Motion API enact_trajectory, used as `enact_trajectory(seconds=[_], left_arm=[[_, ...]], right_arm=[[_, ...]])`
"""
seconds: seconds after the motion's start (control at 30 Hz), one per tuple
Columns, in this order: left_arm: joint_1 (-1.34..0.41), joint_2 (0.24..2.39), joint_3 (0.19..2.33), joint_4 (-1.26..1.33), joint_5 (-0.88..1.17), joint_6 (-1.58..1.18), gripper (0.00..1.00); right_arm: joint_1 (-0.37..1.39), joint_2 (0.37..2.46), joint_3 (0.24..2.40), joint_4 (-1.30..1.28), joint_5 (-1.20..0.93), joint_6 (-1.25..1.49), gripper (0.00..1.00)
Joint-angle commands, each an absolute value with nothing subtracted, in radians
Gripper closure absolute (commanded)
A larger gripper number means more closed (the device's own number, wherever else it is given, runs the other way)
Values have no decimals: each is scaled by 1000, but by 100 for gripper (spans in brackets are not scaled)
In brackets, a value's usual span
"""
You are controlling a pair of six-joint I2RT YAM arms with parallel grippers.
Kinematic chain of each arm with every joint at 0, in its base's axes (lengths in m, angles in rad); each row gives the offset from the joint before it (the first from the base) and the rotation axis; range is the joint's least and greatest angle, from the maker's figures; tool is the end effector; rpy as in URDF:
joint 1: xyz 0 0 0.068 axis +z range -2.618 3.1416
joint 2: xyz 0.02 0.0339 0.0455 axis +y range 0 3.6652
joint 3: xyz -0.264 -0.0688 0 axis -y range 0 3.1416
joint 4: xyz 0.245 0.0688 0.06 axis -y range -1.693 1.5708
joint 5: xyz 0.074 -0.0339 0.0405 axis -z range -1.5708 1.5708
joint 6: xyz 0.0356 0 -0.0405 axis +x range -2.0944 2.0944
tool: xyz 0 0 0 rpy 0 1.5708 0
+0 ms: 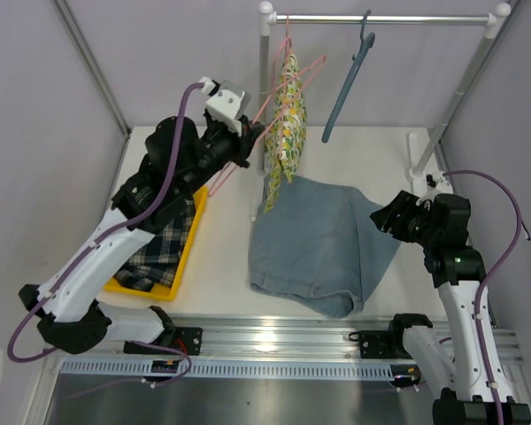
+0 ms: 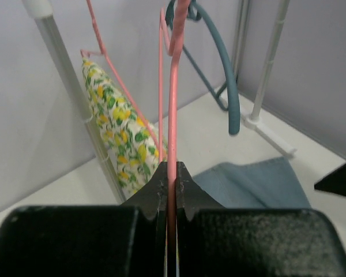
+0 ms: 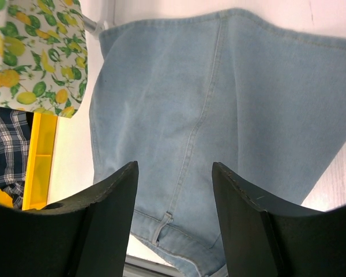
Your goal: Place the skirt on the hanger
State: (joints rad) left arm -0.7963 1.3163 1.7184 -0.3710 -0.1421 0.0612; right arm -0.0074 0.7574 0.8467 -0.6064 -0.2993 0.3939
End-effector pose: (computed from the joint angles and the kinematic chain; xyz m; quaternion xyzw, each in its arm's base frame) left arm 0.1887 -0.1857 0.5235 0.2423 0.6526 -0.2112 0.6861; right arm 0.1608 0.0093 0.3231 0.0969 0.8525 0.2220 0.4632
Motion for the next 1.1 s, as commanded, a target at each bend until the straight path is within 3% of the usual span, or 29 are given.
enact_trajectory(seconds=[0.0,0.2,0.37,0.63,0.77,1.07], left_arm=[[-801,1177,1649,-391,-161,51,100],[-801,971,1483,-469,-68,12,100],[-801,887,1372,-544,199,-72,100],[-880,796,965,-290,495,-314,100],[-1032,860,853,-115,492,-388,100],[-1057,1251,735,290,655,-535,100]], right_arm=[[-3,738,940,-643,-278,365,40],[-5,732,1034,-709,-276,351,39],[-6,718,1153,-776,-276,353,38],[-5,689,1299,-883,-330,370,36],[-5,698,1312,-936,-374,356,35],[26,692,1201,-994,-417,325,37]])
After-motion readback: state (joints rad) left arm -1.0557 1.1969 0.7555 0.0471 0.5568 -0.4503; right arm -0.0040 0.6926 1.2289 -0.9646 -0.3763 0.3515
